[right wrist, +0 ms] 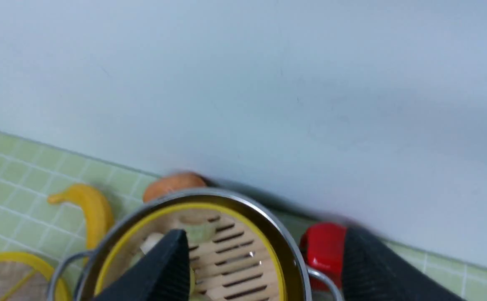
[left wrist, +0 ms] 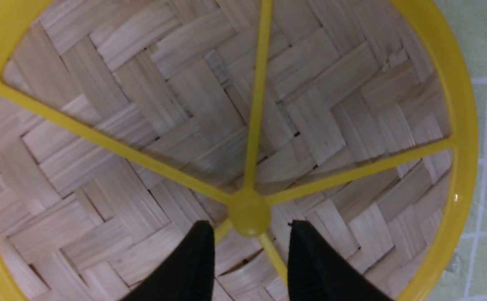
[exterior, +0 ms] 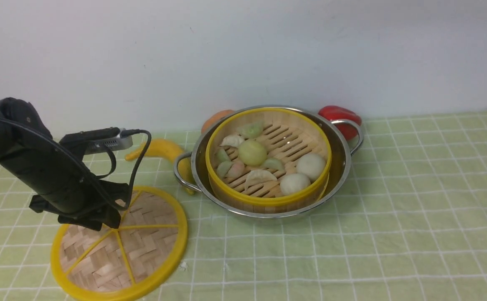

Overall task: Place the steamer in the pot on the green tablecloth, and put the lid on the steamer.
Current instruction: 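Grasp the bamboo steamer lid lying on the table by its centre knob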

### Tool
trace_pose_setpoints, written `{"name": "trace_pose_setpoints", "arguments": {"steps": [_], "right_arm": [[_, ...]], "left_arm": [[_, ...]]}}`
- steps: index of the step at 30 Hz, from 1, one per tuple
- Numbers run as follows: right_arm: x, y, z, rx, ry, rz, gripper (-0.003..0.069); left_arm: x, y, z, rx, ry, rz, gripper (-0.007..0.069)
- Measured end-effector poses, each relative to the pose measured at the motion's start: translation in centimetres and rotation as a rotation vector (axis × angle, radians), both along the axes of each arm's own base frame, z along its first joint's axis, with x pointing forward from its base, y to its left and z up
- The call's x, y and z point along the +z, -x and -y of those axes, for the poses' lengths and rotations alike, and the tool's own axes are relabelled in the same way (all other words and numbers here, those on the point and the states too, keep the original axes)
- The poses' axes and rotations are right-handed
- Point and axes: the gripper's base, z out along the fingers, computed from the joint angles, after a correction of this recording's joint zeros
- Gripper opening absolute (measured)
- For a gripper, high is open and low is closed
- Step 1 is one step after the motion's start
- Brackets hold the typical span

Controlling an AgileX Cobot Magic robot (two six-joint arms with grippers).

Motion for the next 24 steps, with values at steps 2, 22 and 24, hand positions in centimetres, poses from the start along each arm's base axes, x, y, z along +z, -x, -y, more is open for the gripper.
{"name": "trace_pose_setpoints", "arguments": {"steps": [2,22,24], "right_arm": [[1.3,1.2,0.4,0.005,-0.007,0.035,0.0475],[10.0,12.1,4.3,-0.005,-0.079,0.299,0.0474],[10.1,12.4,4.6,-0.018,-0.066,0.308,0.0474]], "left_arm": [[-0.2,-0.1,0.0,0.002,0.003,-0.003,0.0243],[-1.6,-0.9,0.0,0.011,0.011,0.001,0.0120],[-1.1,-1.0,-0.1,-0.001,0.004,-0.006,0.0120]]}}
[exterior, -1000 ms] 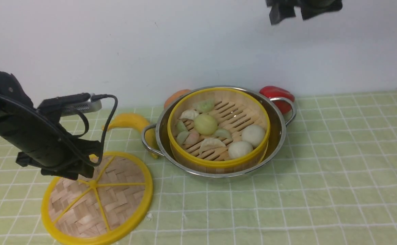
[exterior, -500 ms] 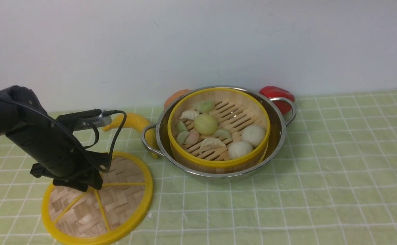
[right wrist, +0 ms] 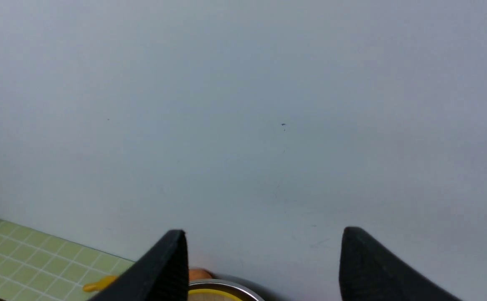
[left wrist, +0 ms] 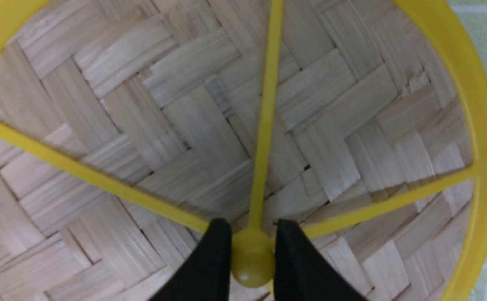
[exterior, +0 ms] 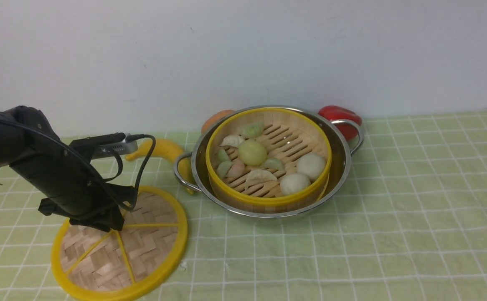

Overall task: Place the steamer in the pot on the green tablecloth, and put the lid on the steamer.
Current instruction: 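Grasp the bamboo steamer lid lying on the table by its centre knob, then place the yellow bamboo steamer lid onto the steamer in the pot with the left gripper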

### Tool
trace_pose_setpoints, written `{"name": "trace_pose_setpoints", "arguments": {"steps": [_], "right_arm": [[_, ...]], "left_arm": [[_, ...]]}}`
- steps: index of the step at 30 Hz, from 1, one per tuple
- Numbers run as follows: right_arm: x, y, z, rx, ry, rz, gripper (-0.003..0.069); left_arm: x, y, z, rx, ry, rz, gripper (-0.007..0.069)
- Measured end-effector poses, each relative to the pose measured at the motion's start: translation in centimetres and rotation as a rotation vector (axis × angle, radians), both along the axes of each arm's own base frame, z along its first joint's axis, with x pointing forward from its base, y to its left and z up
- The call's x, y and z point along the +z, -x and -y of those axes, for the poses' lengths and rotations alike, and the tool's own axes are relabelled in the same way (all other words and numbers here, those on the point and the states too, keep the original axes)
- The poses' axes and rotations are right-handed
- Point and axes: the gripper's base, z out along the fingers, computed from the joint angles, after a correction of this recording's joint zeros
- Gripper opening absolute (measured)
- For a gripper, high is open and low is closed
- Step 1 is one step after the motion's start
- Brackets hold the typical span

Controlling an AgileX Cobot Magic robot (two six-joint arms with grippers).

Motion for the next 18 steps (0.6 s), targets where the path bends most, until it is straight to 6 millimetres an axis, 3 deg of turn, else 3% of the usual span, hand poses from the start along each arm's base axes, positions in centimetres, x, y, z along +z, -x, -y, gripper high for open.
{"name": "trace_pose_setpoints", "arguments": {"steps": [4,8,9,10,13,15,16,18], "right_arm": [[-0.6,1.2,1.2,-0.064,0.063,-0.004,0.0474],[-3.4,2.5,2.6,-0.148,0.174,-0.079,0.0474],[-3.6,2.6,2.7,-0.151,0.179,-0.083,0.0474],[-5.0,3.3,3.3,-0.178,0.210,-0.121,0.0474],[-7.2,4.7,4.0,-0.208,0.225,-0.183,0.0474],[-8.8,5.8,4.5,-0.216,0.226,-0.222,0.0474],[-9.7,6.6,4.7,-0.221,0.222,-0.242,0.0473],[-10.2,7.1,4.9,-0.226,0.216,-0.255,0.0473]], "left_arm": [[2.8,-0.2,-1.2,-0.019,-0.057,-0.020,0.0120],[9.5,-1.0,-3.3,0.020,-0.191,0.076,0.0120],[9.9,-1.1,-3.4,0.022,-0.197,0.089,0.0120],[12.3,-1.2,-3.5,0.028,-0.219,0.127,0.0120],[16.6,-1.8,-1.5,-0.020,-0.220,0.235,0.0120],[18.9,-2.4,1.7,-0.103,-0.203,0.321,0.0120],[20.2,-2.6,4.6,-0.171,-0.184,0.378,0.0120],[20.8,-2.8,7.2,-0.234,-0.168,0.408,0.0120]]}}
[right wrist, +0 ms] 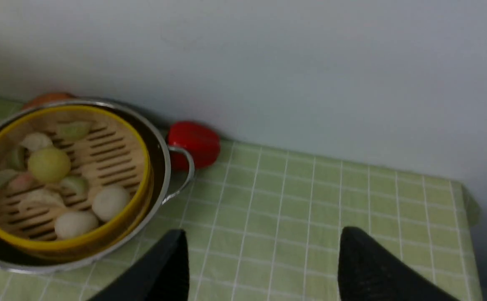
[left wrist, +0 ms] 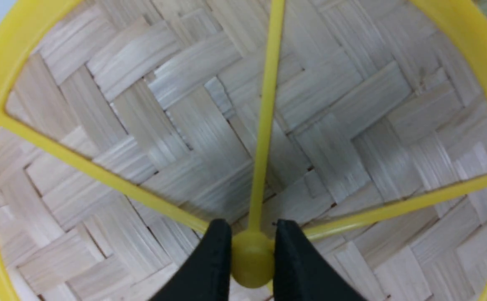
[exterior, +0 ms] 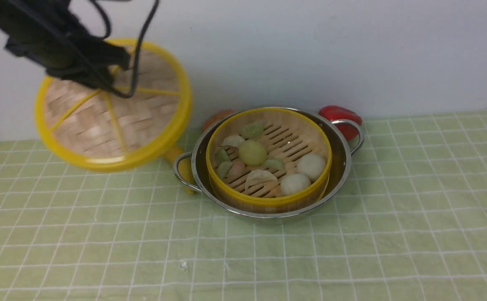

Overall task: Place the steamer in the pot on the green tablecloth, and put the lid on the steamer.
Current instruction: 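Place the yellow bamboo steamer lid onto the steamer in the pot with the left gripper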

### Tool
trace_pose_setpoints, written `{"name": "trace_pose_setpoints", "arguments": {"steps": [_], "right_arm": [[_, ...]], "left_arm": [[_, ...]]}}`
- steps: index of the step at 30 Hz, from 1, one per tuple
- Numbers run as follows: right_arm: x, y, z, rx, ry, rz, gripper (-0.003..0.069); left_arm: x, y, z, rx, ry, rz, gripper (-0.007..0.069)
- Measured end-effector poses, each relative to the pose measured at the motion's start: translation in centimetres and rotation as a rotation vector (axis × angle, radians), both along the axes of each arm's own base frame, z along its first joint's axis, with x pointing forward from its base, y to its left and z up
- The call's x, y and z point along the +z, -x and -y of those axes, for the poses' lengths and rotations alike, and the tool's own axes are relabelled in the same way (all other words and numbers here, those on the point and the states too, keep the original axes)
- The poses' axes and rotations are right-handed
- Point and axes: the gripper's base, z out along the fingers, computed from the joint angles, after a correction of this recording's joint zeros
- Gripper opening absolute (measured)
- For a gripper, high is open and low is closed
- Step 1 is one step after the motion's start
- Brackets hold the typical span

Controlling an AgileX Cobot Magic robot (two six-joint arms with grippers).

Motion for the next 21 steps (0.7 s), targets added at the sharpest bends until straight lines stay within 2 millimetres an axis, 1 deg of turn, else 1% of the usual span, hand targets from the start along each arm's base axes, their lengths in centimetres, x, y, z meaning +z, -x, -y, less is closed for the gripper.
{"name": "trace_pose_setpoints", "arguments": {"steps": [1,2,3,5,7,8,9,10,11,12,13,17,21], "right_arm": [[-0.7,0.7,0.2,-0.008,-0.012,-0.012,0.0473],[-0.9,1.1,0.3,-0.010,-0.020,-0.016,0.0473],[-1.1,1.6,0.5,-0.011,-0.032,-0.016,0.0473],[-1.3,2.3,0.6,-0.009,-0.052,-0.017,0.0473],[-1.2,3.1,0.7,0.001,-0.081,-0.007,0.0473],[-1.0,3.6,0.7,0.008,-0.096,0.003,0.0473],[-0.9,3.9,0.7,0.013,-0.107,0.008,0.0473],[-0.8,4.3,0.8,0.018,-0.120,0.014,0.0473],[-0.8,4.4,0.8,0.020,-0.125,0.017,0.0473],[-0.7,4.7,0.8,0.025,-0.134,0.022,0.0473],[-0.6,5.1,0.9,0.030,-0.144,0.031,0.0473],[-0.3,6.0,1.1,0.037,-0.162,0.051,0.0473],[-0.2,6.3,1.2,0.041,-0.172,0.058,0.0473]], "left_arm": [[0.5,-0.3,3.1,-0.075,0.000,0.027,0.0120],[0.7,-0.3,5.3,-0.121,0.000,0.043,0.0120],[0.1,-0.5,7.4,-0.160,-0.013,0.043,0.0120],[-0.8,-0.8,10.5,-0.208,-0.045,0.044,0.0120],[-2.8,-1.2,13.8,-0.251,-0.109,0.038,0.0120],[-3.9,-1.4,15.1,-0.266,-0.138,0.031,0.0120],[-4.5,-1.5,15.8,-0.277,-0.158,0.028,0.0120],[-5.7,-1.9,16.8,-0.288,-0.182,0.013,0.0120],[-5.8,-1.9,17.0,-0.290,-0.186,0.014,0.0120],[-6.8,-2.2,17.7,-0.299,-0.198,0.003,0.0120],[-8.1,-2.7,18.4,-0.304,-0.210,-0.014,0.0120],[-9.7,-3.7,19.0,-0.302,-0.215,-0.026,0.0120],[-10.6,-4.1,19.4,-0.310,-0.200,-0.043,0.0120]]}}
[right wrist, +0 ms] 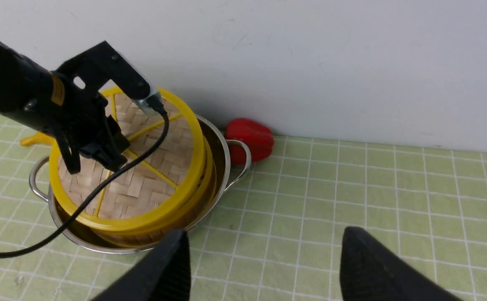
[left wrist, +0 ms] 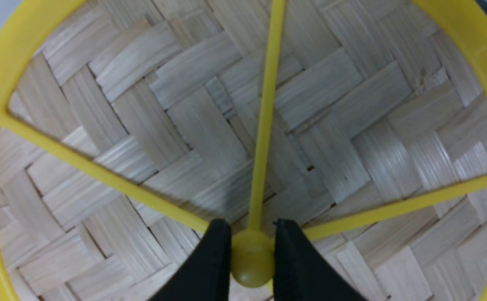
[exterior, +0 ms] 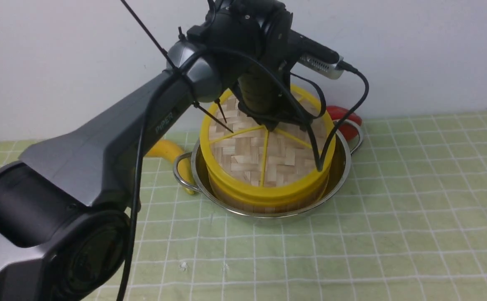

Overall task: Place the steamer in the pot on the green tablecloth, and put the lid on the steamer.
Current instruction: 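Place the yellow bamboo steamer lid onto the steamer in the pot with the left gripper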

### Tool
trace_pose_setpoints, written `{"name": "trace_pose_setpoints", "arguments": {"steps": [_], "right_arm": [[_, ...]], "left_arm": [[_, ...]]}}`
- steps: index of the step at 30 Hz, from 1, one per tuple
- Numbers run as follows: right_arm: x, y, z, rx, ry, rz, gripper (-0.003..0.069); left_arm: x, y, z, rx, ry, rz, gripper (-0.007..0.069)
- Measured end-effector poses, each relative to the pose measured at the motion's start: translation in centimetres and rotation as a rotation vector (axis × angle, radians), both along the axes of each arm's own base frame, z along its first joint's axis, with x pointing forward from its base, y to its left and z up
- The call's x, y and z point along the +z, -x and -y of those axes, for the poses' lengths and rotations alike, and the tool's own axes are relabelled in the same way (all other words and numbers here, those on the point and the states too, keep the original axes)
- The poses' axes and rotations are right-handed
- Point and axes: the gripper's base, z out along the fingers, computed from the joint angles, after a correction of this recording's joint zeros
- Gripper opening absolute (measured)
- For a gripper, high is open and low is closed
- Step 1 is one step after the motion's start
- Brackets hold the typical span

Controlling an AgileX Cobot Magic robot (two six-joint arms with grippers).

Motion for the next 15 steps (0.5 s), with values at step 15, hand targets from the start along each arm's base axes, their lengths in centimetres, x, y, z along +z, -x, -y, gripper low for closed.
{"name": "trace_pose_setpoints", "arguments": {"steps": [15], "right_arm": [[0.0,0.1,-0.2,0.016,-0.020,-0.007,0.0472]], "left_arm": [[-1.0,-1.5,-1.0,0.036,0.026,0.016,0.0120]]}}
